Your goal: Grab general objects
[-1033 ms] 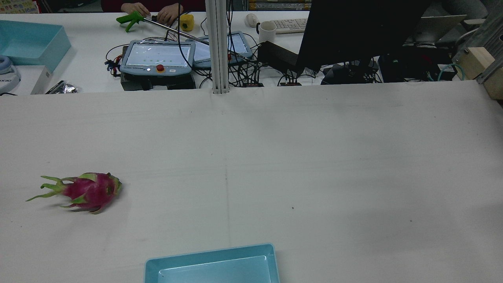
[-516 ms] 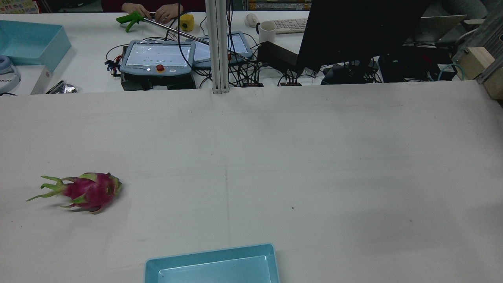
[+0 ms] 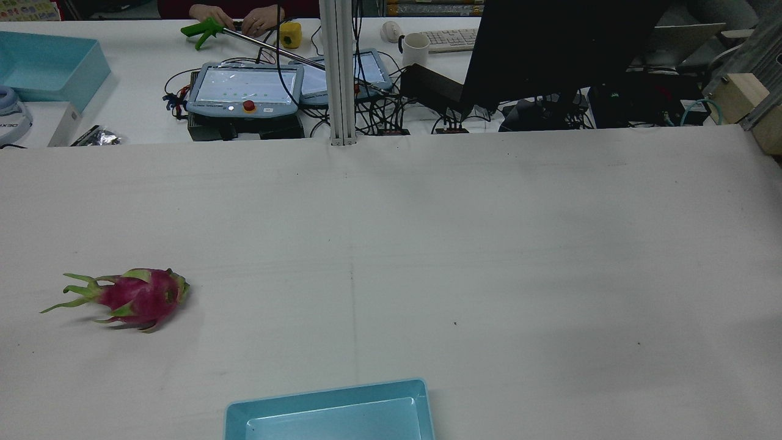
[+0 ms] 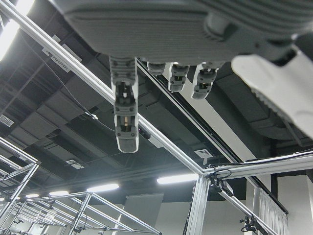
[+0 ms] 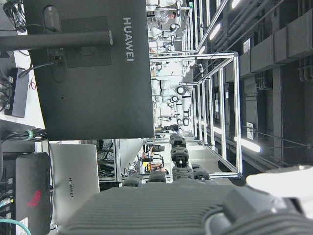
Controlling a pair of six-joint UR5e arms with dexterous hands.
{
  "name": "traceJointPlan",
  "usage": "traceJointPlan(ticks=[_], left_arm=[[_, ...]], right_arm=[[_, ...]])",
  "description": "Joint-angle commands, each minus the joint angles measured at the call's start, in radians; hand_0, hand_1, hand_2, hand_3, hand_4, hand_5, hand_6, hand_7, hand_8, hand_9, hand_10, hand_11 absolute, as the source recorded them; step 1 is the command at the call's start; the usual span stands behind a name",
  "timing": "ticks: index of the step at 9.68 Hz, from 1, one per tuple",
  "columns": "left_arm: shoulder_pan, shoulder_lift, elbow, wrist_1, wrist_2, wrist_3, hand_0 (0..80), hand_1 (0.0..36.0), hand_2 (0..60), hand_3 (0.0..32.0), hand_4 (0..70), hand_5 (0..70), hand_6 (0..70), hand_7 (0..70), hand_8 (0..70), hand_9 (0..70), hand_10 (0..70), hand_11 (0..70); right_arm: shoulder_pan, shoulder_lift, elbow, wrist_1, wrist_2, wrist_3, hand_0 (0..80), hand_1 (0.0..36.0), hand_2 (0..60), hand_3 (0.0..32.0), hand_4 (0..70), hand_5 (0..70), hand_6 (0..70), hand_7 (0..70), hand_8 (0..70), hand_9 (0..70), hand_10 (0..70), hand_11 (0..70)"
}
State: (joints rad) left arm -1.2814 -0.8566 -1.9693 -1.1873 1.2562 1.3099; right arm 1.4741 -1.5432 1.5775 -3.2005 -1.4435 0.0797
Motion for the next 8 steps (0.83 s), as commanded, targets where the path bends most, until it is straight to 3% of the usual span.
traceJointPlan(ticks=[1,2,3,4,6,7,8], left_arm=[[0.008,0.001,0.004,0.063,0.025,-0.044,49.3,10.5,0.0,29.4,0.0,0.0,0.0,9.6,3.9,0.5,0.0,0.0],[0.010,0.001,0.000,0.074,0.050,-0.101,50.5,11.8,0.0,16.0,0.2,4.6,0.1,11.3,2.8,0.8,0.0,0.0],[0.013,-0.002,-0.017,0.110,0.111,-0.180,53.5,16.1,0.0,2.6,6.3,13.5,3.5,14.1,0.0,1.4,1.5,3.9],[0.014,-0.007,-0.037,0.211,0.161,-0.264,55.2,17.3,0.0,0.0,11.4,21.4,6.5,16.3,0.3,1.8,2.6,5.6],[0.013,-0.048,-0.040,0.405,0.343,-0.395,53.1,13.2,0.0,1.4,3.6,14.8,2.7,13.9,3.8,1.3,0.2,1.3],[0.008,-0.059,-0.042,0.472,0.408,-0.464,54.2,13.9,0.0,7.2,1.3,13.3,1.2,14.1,3.9,1.4,0.0,0.2],[-0.008,-0.061,-0.042,0.476,0.445,-0.535,54.9,14.2,0.0,15.2,0.0,10.3,0.0,13.3,3.9,1.2,0.0,0.0]], right_arm=[[0.000,0.000,0.001,0.001,0.000,0.000,0.0,0.0,0.0,0.0,0.0,0.0,0.0,0.0,0.0,0.0,0.0,0.0],[0.000,0.000,0.001,-0.001,0.000,0.000,0.0,0.0,0.0,0.0,0.0,0.0,0.0,0.0,0.0,0.0,0.0,0.0],[0.000,0.000,0.001,-0.001,0.000,0.000,0.0,0.0,0.0,0.0,0.0,0.0,0.0,0.0,0.0,0.0,0.0,0.0],[0.000,0.000,0.001,-0.001,0.000,0.000,0.0,0.0,0.0,0.0,0.0,0.0,0.0,0.0,0.0,0.0,0.0,0.0],[0.000,0.000,0.001,-0.001,0.000,0.000,0.0,0.0,0.0,0.0,0.0,0.0,0.0,0.0,0.0,0.0,0.0,0.0],[0.000,0.000,0.001,-0.001,0.000,0.000,0.0,0.0,0.0,0.0,0.0,0.0,0.0,0.0,0.0,0.0,0.0,0.0],[0.000,0.000,0.001,-0.001,0.000,0.000,0.0,0.0,0.0,0.0,0.0,0.0,0.0,0.0,0.0,0.0,0.0,0.0]])
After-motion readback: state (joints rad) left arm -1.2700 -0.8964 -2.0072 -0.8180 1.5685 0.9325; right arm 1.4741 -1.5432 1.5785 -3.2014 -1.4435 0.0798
